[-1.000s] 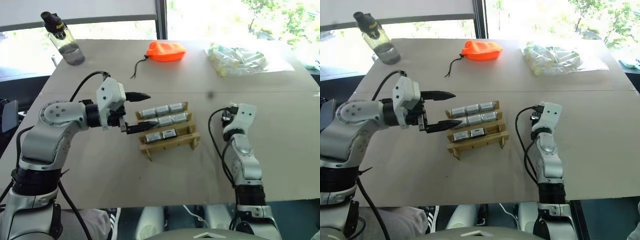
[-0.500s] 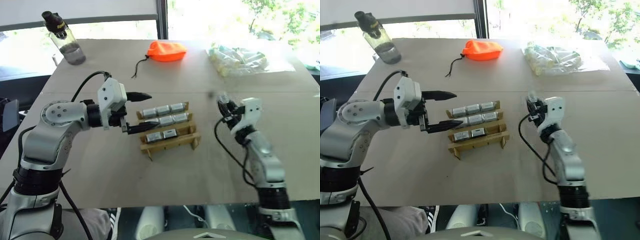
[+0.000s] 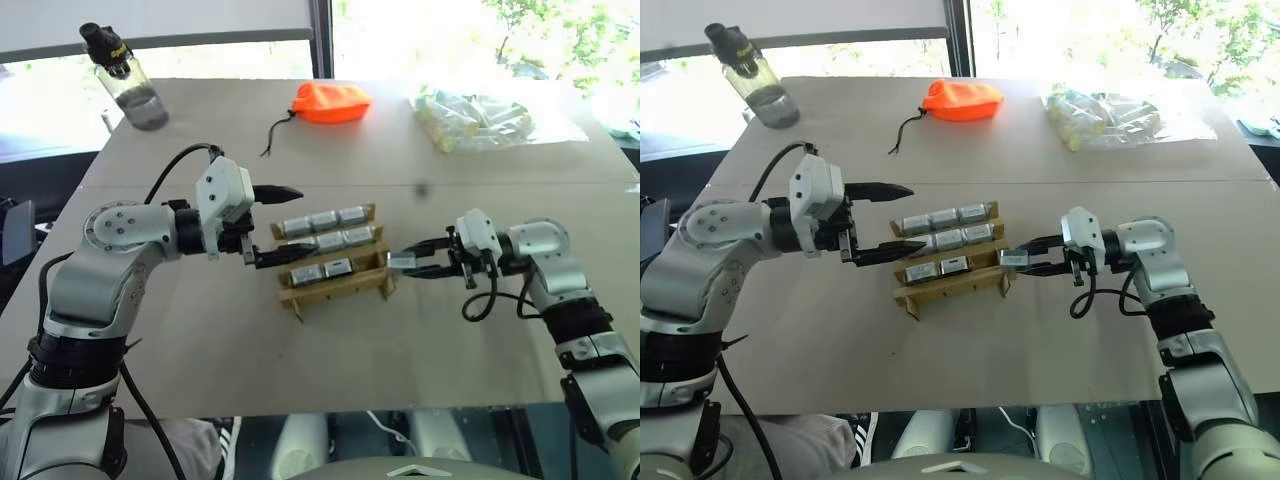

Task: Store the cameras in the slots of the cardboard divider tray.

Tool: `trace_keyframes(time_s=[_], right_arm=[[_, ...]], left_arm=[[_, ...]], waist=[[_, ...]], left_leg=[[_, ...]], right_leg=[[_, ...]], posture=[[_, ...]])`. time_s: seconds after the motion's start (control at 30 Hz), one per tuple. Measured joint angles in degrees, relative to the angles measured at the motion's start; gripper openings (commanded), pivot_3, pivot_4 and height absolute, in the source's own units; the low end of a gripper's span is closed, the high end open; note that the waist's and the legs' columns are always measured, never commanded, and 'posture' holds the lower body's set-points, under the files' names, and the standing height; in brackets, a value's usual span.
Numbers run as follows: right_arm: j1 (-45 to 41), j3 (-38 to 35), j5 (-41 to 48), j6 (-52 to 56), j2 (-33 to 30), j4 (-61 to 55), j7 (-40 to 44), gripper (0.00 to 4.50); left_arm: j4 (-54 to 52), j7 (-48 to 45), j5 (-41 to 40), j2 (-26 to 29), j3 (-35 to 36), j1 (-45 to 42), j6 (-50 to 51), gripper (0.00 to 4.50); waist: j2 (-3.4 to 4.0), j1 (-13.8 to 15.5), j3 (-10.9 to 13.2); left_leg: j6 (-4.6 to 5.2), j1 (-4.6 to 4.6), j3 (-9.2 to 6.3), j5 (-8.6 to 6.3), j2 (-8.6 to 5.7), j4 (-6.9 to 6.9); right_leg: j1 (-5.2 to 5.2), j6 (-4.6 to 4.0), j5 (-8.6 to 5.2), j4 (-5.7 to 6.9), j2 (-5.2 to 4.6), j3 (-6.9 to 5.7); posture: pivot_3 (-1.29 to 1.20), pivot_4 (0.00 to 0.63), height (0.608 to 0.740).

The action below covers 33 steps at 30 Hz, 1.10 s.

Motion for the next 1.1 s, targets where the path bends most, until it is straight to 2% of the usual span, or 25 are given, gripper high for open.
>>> trace_keyframes(time_s=[0.3,0.8,1.07,1.1], right_arm=[[-8.25,8.56,1.06,4.31,1.21,3.37,0.71,0.72],[-16.6,11.77,-0.05,-2.18,5.26,21.42,0.85,0.72],[-17.67,14.94,1.5,-3.88,5.83,23.33,0.89,0.72],[-17.96,15.42,1.66,-3.9,5.82,23.51,0.89,1.22]], left_arm=[[-1.87,0.33,-0.54,1.82,2.27,2.42,0.92,4.5],[-3.35,2.2,-0.77,2.1,2.57,3.13,1.24,4.5],[-4.53,3.0,-1.05,2.54,3.83,4.7,2.05,4.5],[-4.56,3.1,-1.05,2.57,4.13,4.76,2.19,4.5]], waist=[[0.0,0.13,0.0],[0.0,0.04,0.0],[0.01,-0.09,0.01],[0.02,-0.12,0.01]], left_leg=[[-0.01,0.03,0.01,0.01,0.0,0.04],[-0.02,0.0,0.02,0.01,-0.03,0.05],[-0.02,0.0,-0.01,0.01,-0.02,0.03],[-0.02,0.0,0.0,0.01,-0.02,0.03]], right_leg=[[0.0,0.0,0.0,0.09,-0.05,-0.01],[0.01,0.0,0.01,0.07,-0.1,-0.03],[0.0,0.0,0.0,0.06,-0.12,-0.05],[0.0,0.0,0.0,0.06,-0.12,-0.05]], posture=[[0.0,0.15,0.726],[0.0,0.15,0.726],[0.0,0.15,0.726],[0.0,0.15,0.726]])
